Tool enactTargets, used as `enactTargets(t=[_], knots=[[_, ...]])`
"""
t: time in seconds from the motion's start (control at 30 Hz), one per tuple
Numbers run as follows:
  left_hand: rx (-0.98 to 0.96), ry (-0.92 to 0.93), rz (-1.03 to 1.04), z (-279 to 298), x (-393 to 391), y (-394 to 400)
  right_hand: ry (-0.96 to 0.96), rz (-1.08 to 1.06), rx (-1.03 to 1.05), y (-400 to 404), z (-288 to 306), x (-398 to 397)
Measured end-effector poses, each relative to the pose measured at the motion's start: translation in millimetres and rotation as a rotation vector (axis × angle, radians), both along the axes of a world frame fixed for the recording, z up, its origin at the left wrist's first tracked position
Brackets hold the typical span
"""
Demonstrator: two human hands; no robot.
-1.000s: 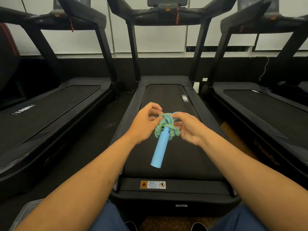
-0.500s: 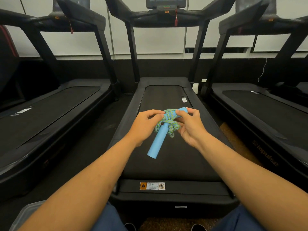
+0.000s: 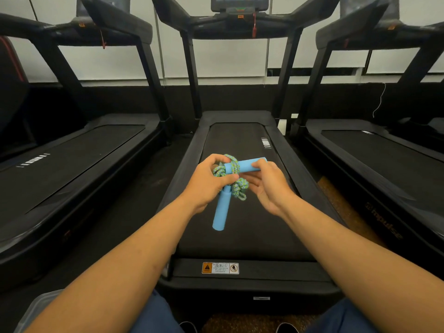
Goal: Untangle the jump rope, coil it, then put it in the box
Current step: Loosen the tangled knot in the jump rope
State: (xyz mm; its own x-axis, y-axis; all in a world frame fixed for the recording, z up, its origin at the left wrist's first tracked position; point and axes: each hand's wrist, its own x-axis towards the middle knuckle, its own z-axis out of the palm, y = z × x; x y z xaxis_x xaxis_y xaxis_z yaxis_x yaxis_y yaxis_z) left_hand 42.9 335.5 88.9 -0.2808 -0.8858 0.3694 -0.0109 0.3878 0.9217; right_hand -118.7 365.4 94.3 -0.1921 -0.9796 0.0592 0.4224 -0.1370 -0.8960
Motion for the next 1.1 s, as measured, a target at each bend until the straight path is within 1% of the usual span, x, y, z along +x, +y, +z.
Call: enactTargets(t=[0.07,0.1,0.13,0.17,0.23,0.27,0.33,0.4,0.47,0.53,0.63,0.77,0.87,0.93,1.0,1.1], knots=[[-0.039,-0.05,0.019,1,-3,3,0.045,-0.006,-0.005,1,-2,2],[-0.057,-0.063,0.035,2,-4,4,0.108,-0.038,-0.01,0,-3,3],[-0.076,-0.074,0.057,3,-5,5,0.23,-0.128,-0.027,1,-4,2],[-0.094,-0.084,0.085,4,-6,5,0.4,-0.264,-0.066,1,-5,1],[-0.12,-0.09,0.14,5,-6,4,0.725,-0.504,-0.225,3,-3,-2],[-0.129,-0.09,0.161,5,-6,4,0.829,-0.54,-0.308,4,-3,-2],[-0.148,-0.103,0.181,4,-5,3,0.952,-0.496,-0.39,3,-5,-1],[-0.171,-0.124,0.195,2,-4,3,0.982,-0.423,-0.375,2,-7,4],[-0.184,-0.123,0.19,1,-3,3,0.959,-0.381,-0.328,2,-6,5],[-0.201,-0.134,0.187,1,0,2,0.935,-0.359,-0.265,1,-3,4],[-0.282,-0.203,0.202,1,1,1,0.896,-0.354,-0.18,0,-2,4],[-0.446,-0.302,0.27,2,-4,5,0.892,-0.43,-0.127,0,2,1],[-0.552,-0.318,0.26,5,-9,9,0.866,-0.519,-0.125,-3,7,-13],[-0.605,-0.344,0.251,7,-10,10,0.876,-0.531,-0.116,-6,7,-21],[-0.613,-0.344,0.247,8,-8,8,0.879,-0.487,-0.106,-9,8,-25],[-0.51,-0.266,0.22,9,-4,8,0.929,-0.411,-0.093,-10,7,-29]])
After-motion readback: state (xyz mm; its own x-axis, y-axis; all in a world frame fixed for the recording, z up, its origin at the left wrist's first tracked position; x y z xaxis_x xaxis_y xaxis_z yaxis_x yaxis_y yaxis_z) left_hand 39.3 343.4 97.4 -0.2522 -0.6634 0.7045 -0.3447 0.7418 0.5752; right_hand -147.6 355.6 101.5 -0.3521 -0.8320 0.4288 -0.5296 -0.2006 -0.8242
